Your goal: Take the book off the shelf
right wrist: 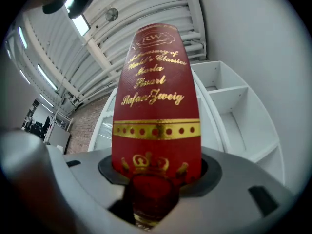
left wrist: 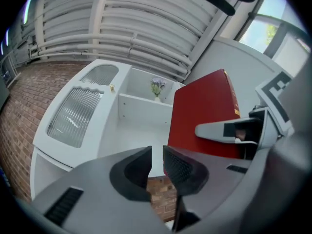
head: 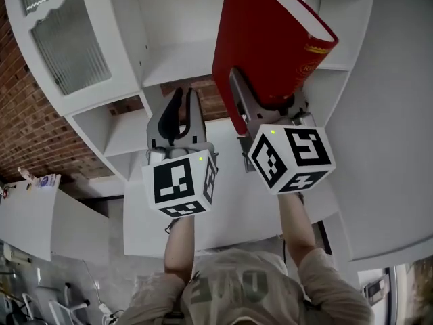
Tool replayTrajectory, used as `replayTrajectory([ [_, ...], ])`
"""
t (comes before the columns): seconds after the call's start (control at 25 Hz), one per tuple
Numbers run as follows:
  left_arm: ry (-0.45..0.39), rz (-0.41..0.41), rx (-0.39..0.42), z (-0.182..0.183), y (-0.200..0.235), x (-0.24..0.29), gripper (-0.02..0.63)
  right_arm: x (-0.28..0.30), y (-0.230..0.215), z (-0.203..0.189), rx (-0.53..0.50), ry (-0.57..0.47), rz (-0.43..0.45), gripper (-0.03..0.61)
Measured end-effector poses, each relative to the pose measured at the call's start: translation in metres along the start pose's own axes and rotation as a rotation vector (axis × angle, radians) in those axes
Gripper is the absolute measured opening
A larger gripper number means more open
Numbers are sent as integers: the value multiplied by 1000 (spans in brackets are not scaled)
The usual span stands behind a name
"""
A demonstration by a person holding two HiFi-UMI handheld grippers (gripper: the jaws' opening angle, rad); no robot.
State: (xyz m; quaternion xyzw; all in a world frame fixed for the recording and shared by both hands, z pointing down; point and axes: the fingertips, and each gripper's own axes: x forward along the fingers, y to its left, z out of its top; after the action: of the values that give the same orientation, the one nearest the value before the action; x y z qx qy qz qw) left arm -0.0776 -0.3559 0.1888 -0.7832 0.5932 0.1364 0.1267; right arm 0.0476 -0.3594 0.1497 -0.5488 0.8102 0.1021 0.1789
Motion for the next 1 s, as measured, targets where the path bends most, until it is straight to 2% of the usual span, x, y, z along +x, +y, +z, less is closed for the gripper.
replayTrajectory([
  [0.12, -13, -8, 49, -7, -10, -13, 77, -31, -7, -22, -9, -5, -18, 235],
  [0.28, -70, -16, 48, -10, -11, -29, 77, -59, -15, -59, 37, 26, -35, 235],
  [0.52, -30, -30, 64, -33, -19, -35, 75, -76, -11, -102, 3, 121, -28, 236],
  [0.72, -4, -22, 44, -44, -15, -35, 77, -74, -3, -114, -48, 162, 5, 235],
  [1.0, 17, 0, 37, -49, -5, -32, 75, -68, 3, -111, -34, 152, 30, 236],
])
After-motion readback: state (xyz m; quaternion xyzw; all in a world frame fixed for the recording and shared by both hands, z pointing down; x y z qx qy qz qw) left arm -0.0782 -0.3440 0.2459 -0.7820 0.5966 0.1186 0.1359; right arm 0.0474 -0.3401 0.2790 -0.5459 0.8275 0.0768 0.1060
